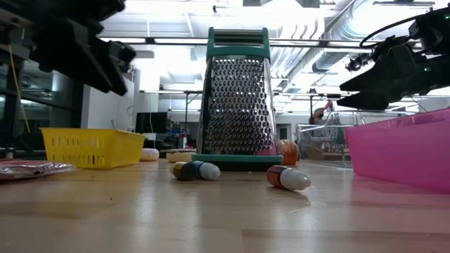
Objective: Pick & Place Food Item
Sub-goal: Put the blue food coloring bottle into the yellow bin
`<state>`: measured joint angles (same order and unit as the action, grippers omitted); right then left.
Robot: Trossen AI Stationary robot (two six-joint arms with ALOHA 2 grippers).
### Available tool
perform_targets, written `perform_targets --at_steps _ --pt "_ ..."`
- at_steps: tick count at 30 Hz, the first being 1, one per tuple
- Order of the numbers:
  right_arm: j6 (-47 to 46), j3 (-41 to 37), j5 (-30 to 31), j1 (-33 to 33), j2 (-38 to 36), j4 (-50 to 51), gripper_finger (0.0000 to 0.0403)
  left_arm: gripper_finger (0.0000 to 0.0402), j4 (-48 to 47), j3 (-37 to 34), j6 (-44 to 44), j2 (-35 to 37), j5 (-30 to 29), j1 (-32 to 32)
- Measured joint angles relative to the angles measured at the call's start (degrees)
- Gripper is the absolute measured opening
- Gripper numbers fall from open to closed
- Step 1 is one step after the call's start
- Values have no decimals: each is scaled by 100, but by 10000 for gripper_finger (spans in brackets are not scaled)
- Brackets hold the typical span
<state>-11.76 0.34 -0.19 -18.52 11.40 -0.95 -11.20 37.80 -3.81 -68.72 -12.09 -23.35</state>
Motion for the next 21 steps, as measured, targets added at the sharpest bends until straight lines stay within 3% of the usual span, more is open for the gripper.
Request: perform_targets --at_steps 13,21 --pt "-1 0 -1 2 17 4 357 113 -75 1138 848 -1462 714 308" --pt "-1 0 0 2 99 3 357 113 -310 1787 1251 -2077 756 310"
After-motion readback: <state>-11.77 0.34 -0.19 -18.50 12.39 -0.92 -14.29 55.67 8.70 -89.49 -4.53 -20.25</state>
